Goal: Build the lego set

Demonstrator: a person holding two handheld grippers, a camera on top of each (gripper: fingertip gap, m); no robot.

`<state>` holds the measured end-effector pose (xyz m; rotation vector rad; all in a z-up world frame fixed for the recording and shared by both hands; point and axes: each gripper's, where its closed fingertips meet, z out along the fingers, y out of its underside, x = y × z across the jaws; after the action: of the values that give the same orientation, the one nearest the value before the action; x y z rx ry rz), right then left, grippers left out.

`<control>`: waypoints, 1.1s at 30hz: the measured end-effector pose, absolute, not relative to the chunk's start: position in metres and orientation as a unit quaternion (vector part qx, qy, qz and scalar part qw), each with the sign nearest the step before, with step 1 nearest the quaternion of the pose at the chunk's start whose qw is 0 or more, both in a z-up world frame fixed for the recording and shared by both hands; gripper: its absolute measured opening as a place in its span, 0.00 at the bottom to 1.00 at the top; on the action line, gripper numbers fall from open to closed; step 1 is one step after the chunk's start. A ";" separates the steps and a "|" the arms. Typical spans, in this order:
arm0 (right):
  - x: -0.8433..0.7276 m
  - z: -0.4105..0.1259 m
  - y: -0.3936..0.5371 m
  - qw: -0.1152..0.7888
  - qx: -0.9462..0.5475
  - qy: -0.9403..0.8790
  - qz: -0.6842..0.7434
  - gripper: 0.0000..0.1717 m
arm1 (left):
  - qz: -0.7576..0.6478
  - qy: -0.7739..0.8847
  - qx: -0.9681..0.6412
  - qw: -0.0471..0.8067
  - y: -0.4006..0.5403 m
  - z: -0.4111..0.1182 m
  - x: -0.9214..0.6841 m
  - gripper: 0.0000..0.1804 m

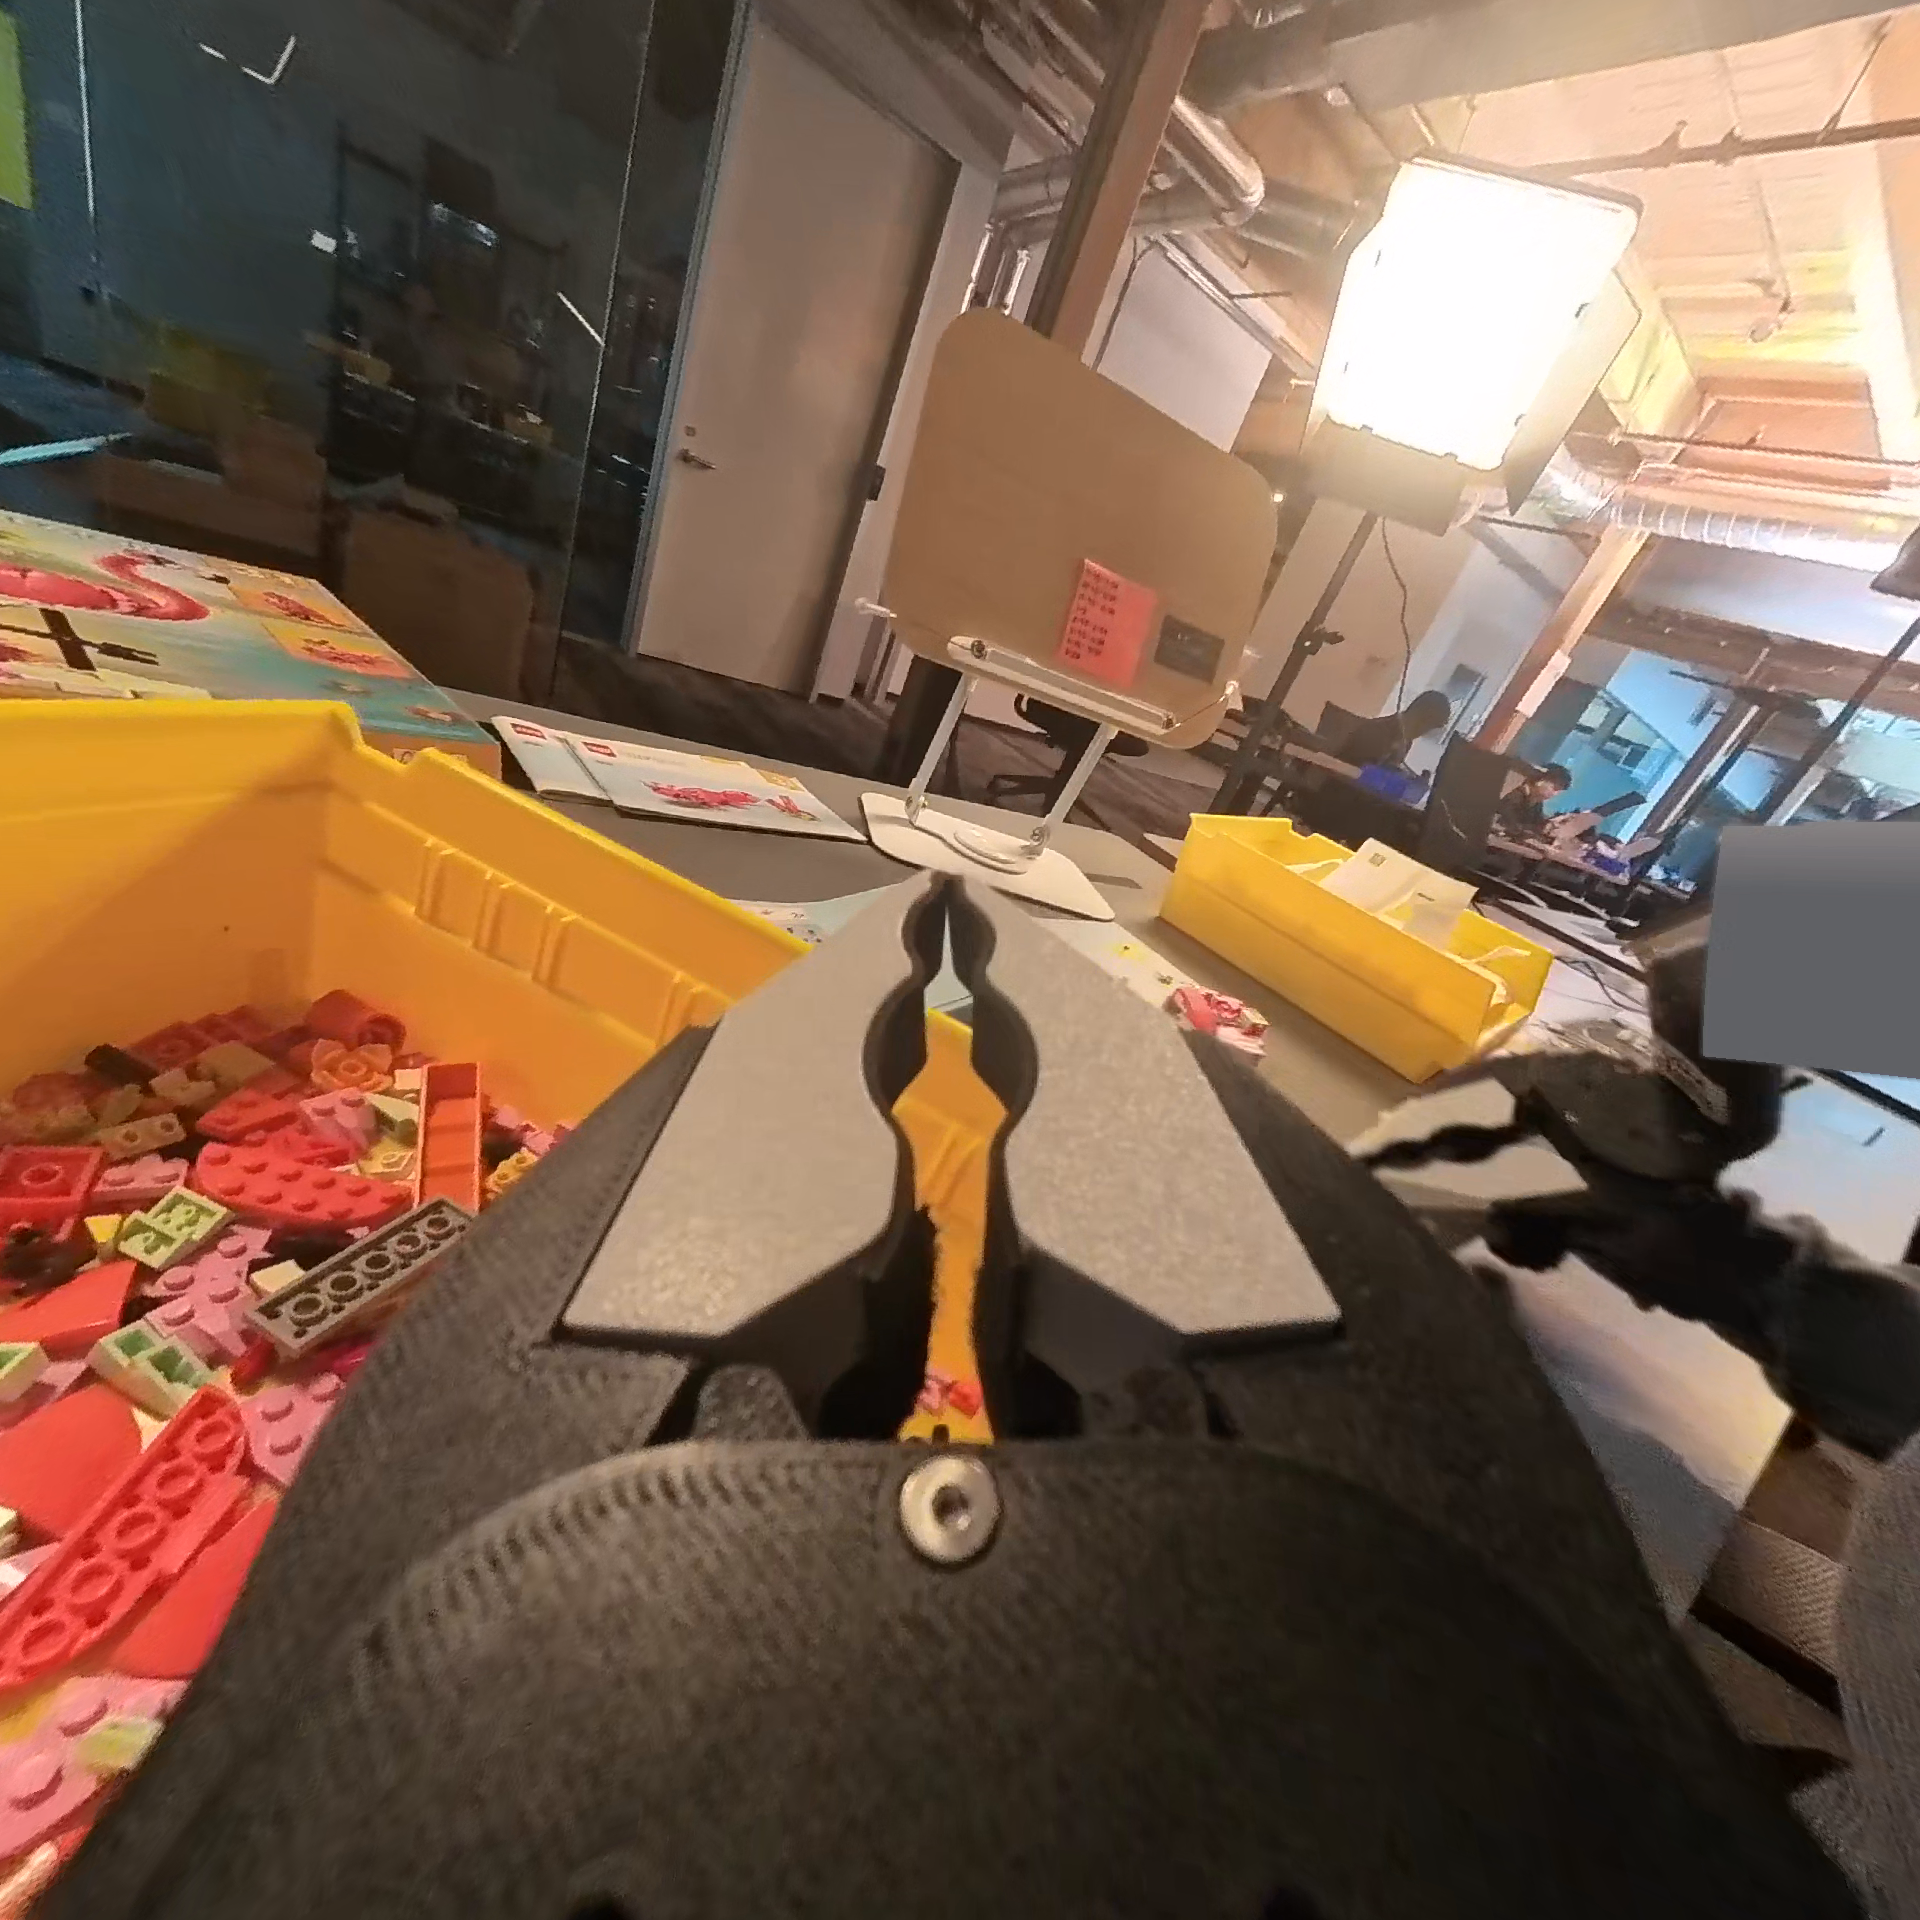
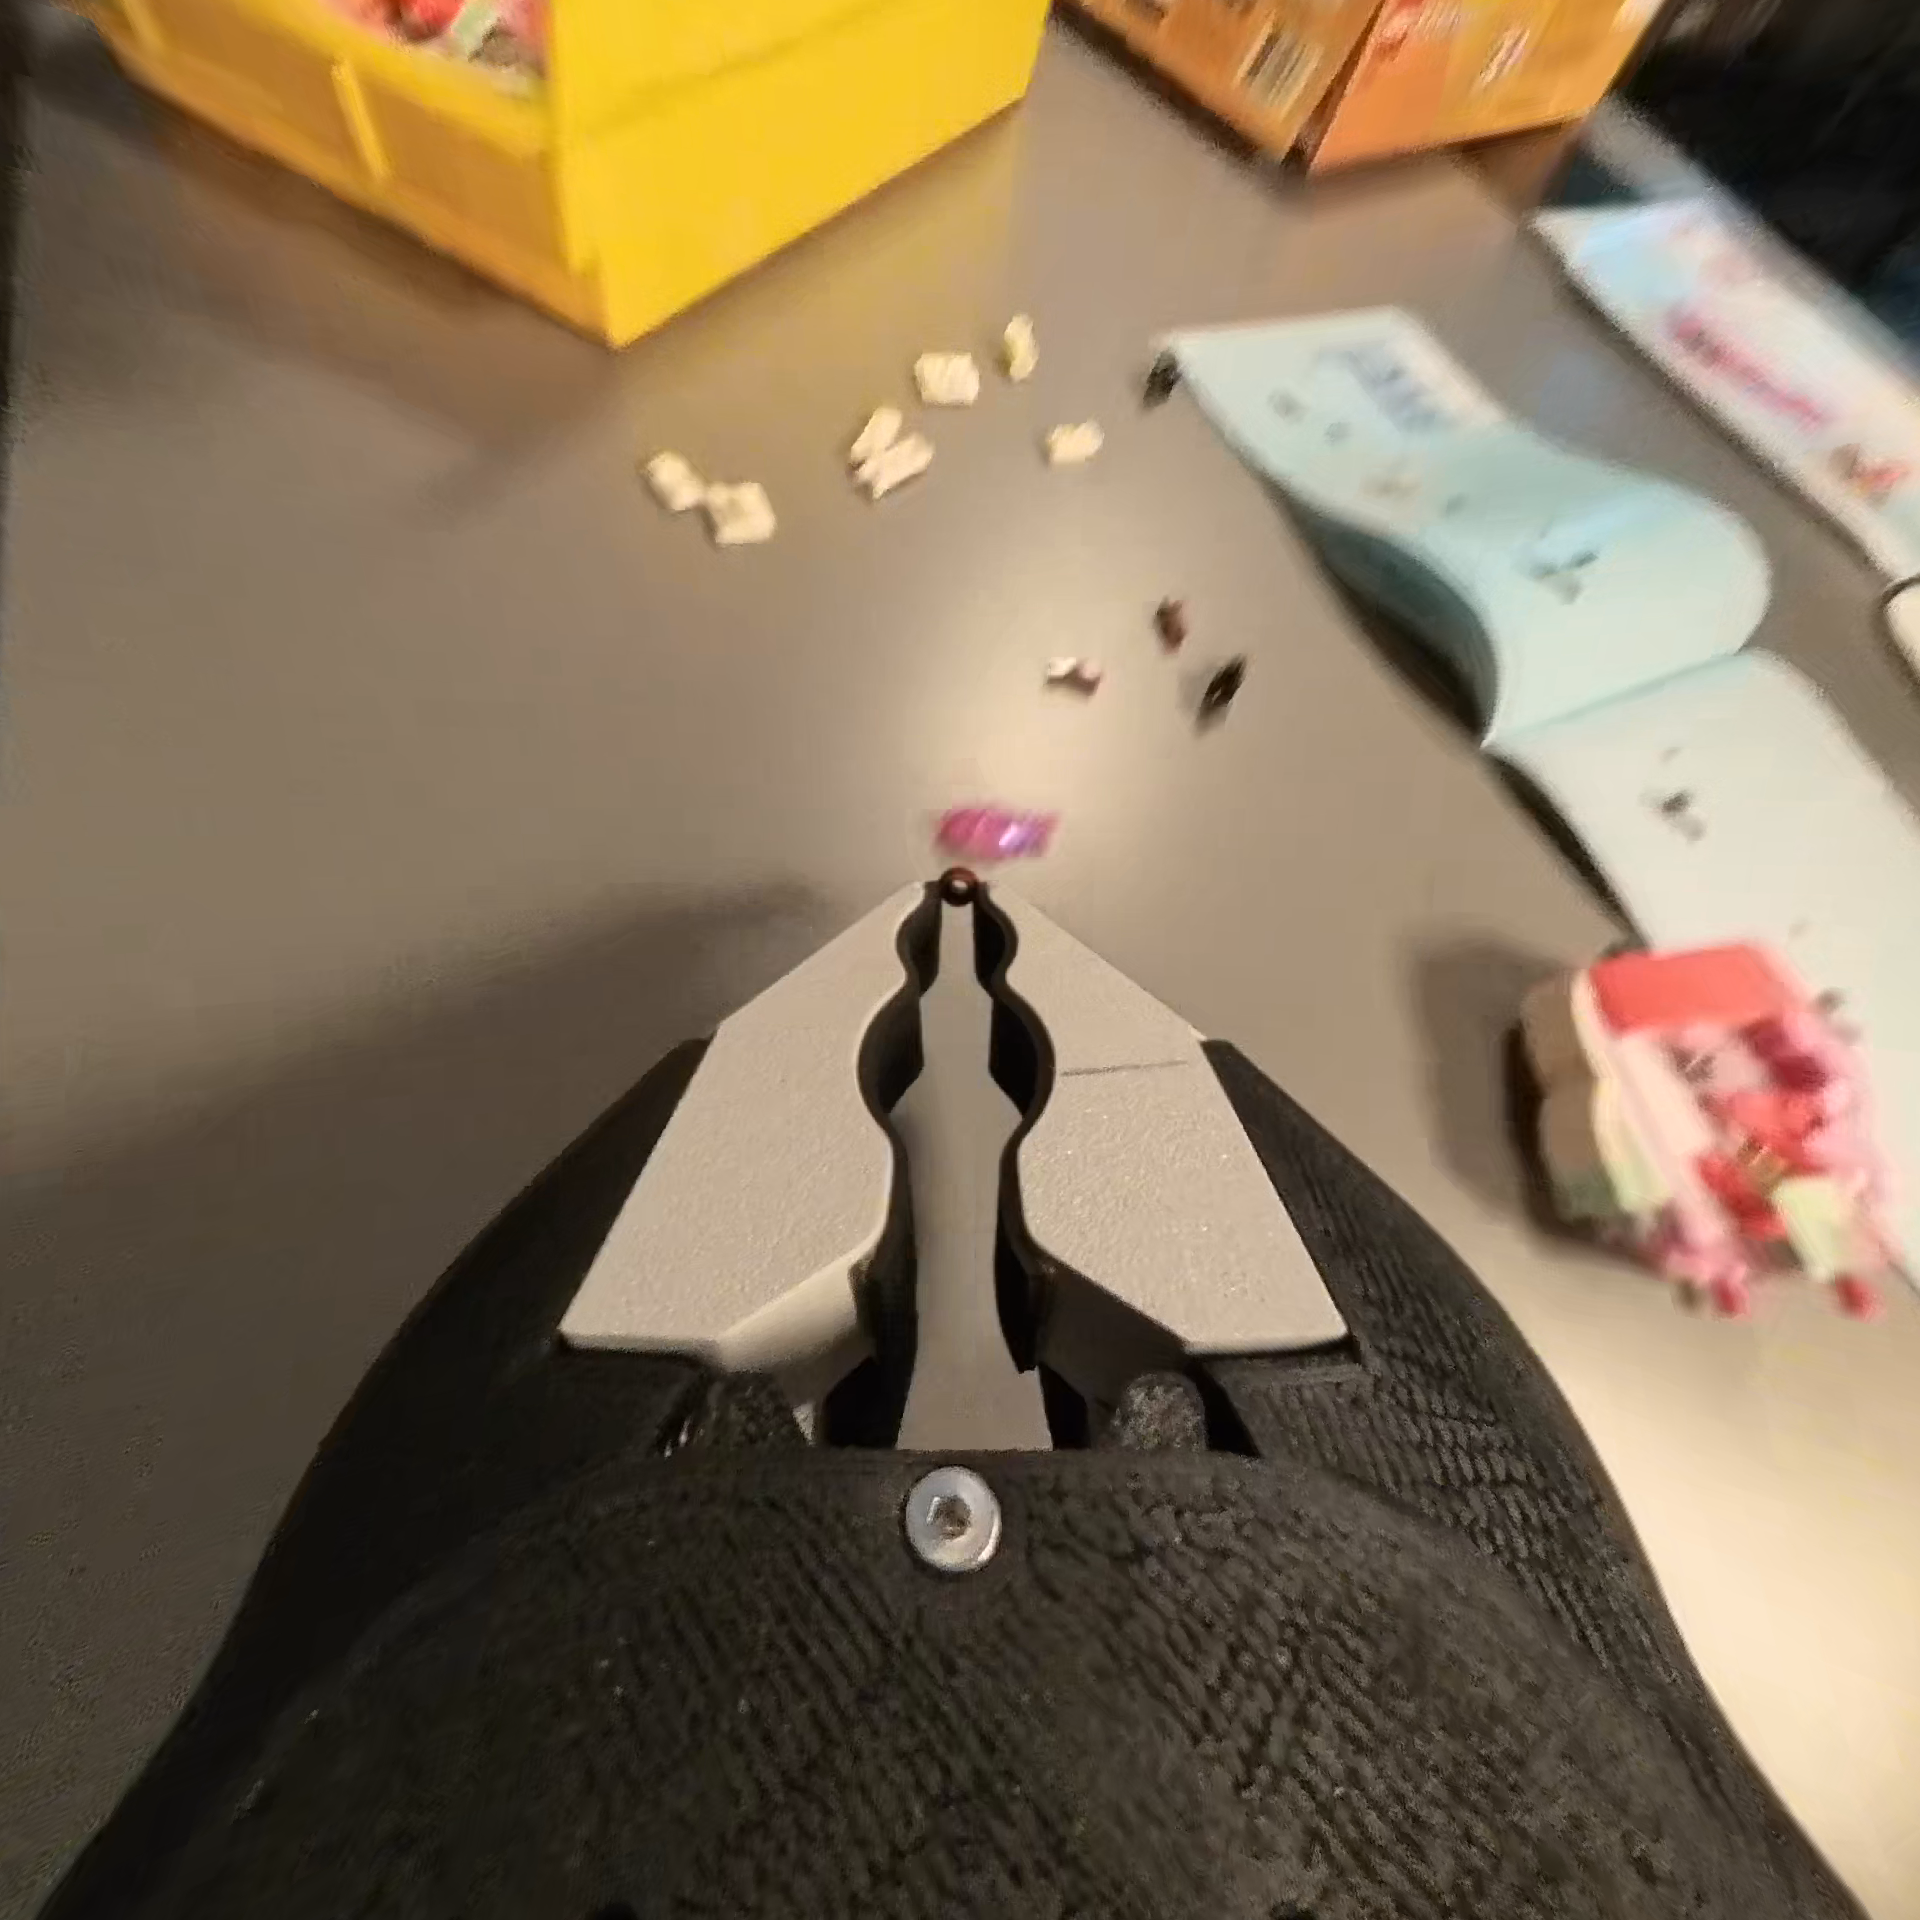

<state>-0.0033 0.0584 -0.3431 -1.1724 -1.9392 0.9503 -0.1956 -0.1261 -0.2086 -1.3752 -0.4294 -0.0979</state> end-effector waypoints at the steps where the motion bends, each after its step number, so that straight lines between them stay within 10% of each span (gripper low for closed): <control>1: -0.021 -0.341 0.062 0.350 -0.449 -0.743 0.353 0.02 | -0.044 -0.197 -0.630 0.750 -0.126 -0.209 -0.196 0.00; 24: -0.115 -0.351 0.071 0.256 -0.461 -0.792 0.308 0.09 | -0.025 -0.222 -0.648 0.729 -0.125 -0.216 -0.203 0.00; 33: -0.127 -0.270 0.052 0.483 -0.406 -0.674 0.386 0.08 | -0.060 -0.161 -0.877 0.449 -0.128 -0.271 -0.188 0.08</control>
<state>-0.1274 0.0520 -0.2705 -0.9887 -1.6415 0.9394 -0.1882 -0.1279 -0.2708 -2.1700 -0.3984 -0.1480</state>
